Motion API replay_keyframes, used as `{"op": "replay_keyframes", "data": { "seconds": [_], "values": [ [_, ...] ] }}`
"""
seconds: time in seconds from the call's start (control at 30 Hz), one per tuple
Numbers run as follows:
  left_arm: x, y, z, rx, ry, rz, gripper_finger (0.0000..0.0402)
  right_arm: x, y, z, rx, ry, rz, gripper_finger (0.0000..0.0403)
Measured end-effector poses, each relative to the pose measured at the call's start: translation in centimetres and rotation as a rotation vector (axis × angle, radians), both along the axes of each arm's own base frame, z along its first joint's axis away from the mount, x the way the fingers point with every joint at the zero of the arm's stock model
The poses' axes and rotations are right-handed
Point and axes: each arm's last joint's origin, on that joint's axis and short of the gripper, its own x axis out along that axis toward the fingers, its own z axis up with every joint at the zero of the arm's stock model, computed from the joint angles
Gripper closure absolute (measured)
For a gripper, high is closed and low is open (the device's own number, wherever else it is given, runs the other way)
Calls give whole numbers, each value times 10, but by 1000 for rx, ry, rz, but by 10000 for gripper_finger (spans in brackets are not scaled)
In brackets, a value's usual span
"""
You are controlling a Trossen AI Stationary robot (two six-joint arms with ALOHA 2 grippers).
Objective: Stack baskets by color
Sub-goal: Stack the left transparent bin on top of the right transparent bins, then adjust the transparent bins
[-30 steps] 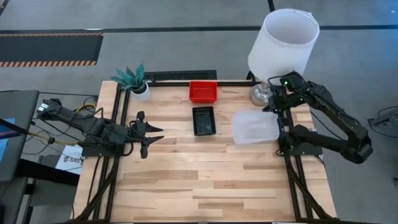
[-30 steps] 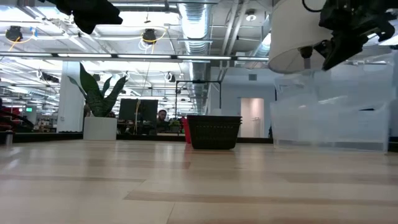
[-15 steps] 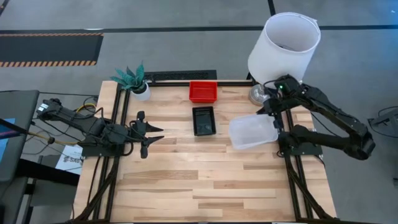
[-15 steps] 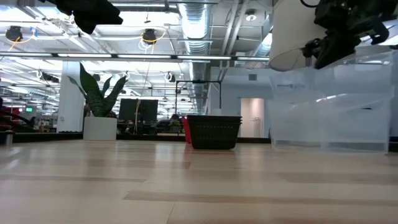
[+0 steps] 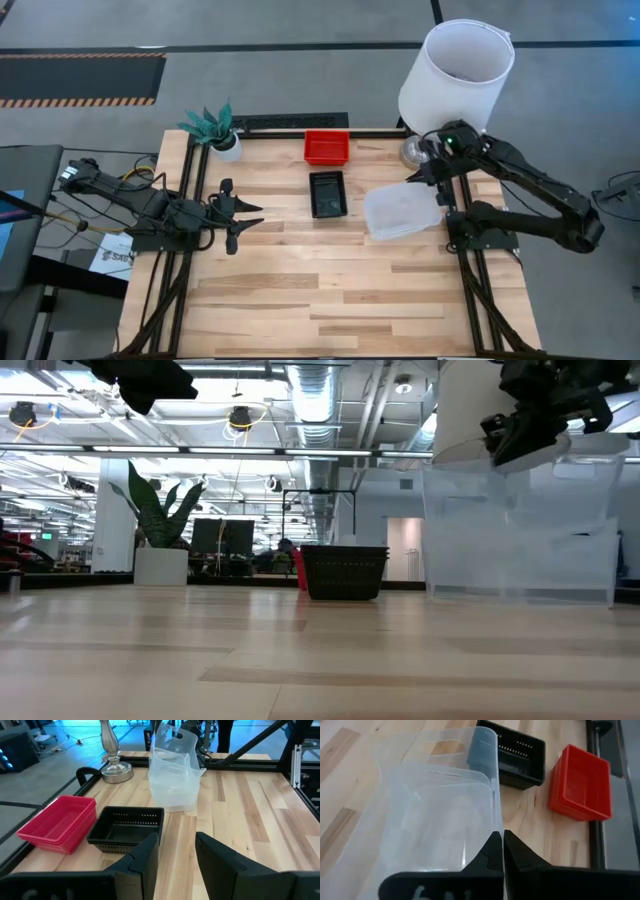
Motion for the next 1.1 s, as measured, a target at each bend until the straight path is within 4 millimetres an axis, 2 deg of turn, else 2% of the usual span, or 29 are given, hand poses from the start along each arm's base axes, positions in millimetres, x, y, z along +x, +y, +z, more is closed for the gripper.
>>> {"op": "replay_keyframes", "data": {
  "seconds": [0.13,0.43,0.67,0.93,1.1],
  "values": [
    [0,0,0,-1,0,-2,283,4,-3,-6,46,41,-12,394],
    [0,0,0,-4,1,-10,283,14,-13,-24,277,177,-141,366],
    [0,0,0,-5,1,-10,283,14,-14,-29,288,249,-185,354],
    [0,-1,0,2,5,-22,283,6,-8,-22,273,223,-238,343],
    [0,-1,0,5,5,-23,283,4,0,-7,298,151,-263,342]
  ]
}}
